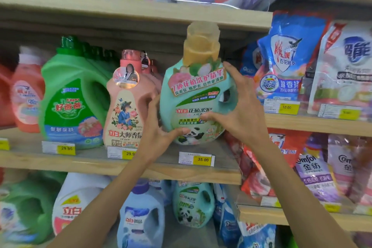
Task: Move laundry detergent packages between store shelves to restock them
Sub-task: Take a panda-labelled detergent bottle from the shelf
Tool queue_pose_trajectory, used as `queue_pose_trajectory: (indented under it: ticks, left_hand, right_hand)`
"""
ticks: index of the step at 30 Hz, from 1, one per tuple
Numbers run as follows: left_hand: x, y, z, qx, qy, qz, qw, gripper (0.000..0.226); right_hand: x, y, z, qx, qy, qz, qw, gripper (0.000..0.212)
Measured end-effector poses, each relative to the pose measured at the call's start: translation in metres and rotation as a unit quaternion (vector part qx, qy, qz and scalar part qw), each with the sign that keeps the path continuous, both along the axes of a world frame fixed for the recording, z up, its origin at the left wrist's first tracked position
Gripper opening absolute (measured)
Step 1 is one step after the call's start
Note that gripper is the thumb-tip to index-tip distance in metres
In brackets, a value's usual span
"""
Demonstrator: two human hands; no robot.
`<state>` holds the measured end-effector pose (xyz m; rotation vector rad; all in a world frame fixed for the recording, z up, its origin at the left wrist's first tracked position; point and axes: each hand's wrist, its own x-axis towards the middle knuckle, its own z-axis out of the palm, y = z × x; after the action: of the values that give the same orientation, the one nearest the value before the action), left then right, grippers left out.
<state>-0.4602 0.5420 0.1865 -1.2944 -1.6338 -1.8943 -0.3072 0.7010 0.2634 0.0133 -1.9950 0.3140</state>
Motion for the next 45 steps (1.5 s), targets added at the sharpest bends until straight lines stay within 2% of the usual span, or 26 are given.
queue_pose_trajectory:
  ticks: [4,7,15,22,27,37,45]
  left_hand:
    - [0.015,-0.033,0.007,-0.001,0.012,-0.011,1.0,0.085]
    - [0.026,-0.054,-0.01,-0.018,-0.029,-0.035,0.999,0.07]
    - [0.05,-0.105,-0.103,-0.043,-0.193,-0.057,0.979,0.072]
    - [0.076,-0.156,-0.173,-0.086,-0.273,-0.073,0.955,0.065]
    - [0.094,-0.188,-0.212,-0.119,-0.339,-0.09,0.929,0.072]
    - [0.11,-0.232,-0.265,-0.165,-0.421,-0.107,0.886,0.069]
    - [0.105,-0.242,-0.275,-0.182,-0.431,-0.13,0.875,0.065]
  right_hand:
    - [0.006,-0.021,0.0,-0.068,0.029,0.093,0.993,0.109]
    - [0.003,-0.037,-0.015,-0.143,0.022,0.124,0.982,0.103]
    - [0.006,-0.078,-0.09,-0.235,-0.105,0.092,0.962,0.097]
    - [0.03,-0.122,-0.172,-0.289,-0.188,0.049,0.937,0.099]
    - [0.046,-0.153,-0.218,-0.337,-0.209,0.043,0.917,0.095]
    - [0.056,-0.184,-0.283,-0.405,-0.299,0.025,0.864,0.106]
    - [0.057,-0.191,-0.293,-0.407,-0.336,0.023,0.849,0.101]
